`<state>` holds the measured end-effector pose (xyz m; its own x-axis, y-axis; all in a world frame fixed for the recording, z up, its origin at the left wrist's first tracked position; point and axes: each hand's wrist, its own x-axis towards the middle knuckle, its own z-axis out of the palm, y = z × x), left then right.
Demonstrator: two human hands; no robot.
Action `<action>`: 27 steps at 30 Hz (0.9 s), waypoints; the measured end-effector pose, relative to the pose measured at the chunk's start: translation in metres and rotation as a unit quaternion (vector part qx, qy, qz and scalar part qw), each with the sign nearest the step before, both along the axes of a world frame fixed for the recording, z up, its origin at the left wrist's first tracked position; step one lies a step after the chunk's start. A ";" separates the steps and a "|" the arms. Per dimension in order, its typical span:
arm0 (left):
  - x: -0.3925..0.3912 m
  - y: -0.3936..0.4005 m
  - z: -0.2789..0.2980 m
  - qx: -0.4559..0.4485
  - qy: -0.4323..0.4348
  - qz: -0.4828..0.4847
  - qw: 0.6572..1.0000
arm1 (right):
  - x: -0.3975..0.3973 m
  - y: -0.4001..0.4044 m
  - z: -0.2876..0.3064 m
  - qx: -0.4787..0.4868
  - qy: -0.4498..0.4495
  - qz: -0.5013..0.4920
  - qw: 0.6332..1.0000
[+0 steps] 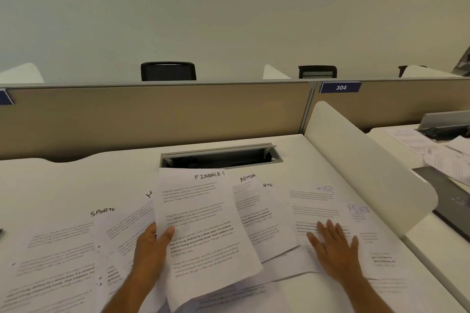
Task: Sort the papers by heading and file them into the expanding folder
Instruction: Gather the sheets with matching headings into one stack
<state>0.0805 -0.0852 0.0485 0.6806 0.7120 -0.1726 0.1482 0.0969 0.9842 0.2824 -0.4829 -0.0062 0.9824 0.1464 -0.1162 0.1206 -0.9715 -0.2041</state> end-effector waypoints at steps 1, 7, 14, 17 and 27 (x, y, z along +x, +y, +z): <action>-0.002 0.002 0.000 0.002 0.001 0.004 1.000 | 0.002 -0.002 0.003 -0.004 -0.001 -0.028 1.000; -0.009 0.008 -0.004 0.011 0.005 0.020 1.000 | -0.001 0.029 0.018 0.034 -0.057 0.084 0.994; -0.015 0.016 -0.004 0.023 0.008 0.028 0.999 | -0.024 0.062 0.022 -0.065 -0.045 0.138 0.987; -0.018 0.021 -0.004 0.028 0.013 0.030 0.999 | -0.018 0.055 0.031 -0.125 -0.047 0.055 0.990; -0.027 0.023 -0.001 0.021 0.011 0.048 0.999 | -0.035 0.070 0.020 -0.104 -0.012 0.084 0.991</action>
<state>0.0531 -0.0621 0.0470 0.6045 0.7812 -0.1556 0.1627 0.0701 0.9842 0.2477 -0.4127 0.0142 0.9491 0.2830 -0.1383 0.2863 -0.9581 0.0041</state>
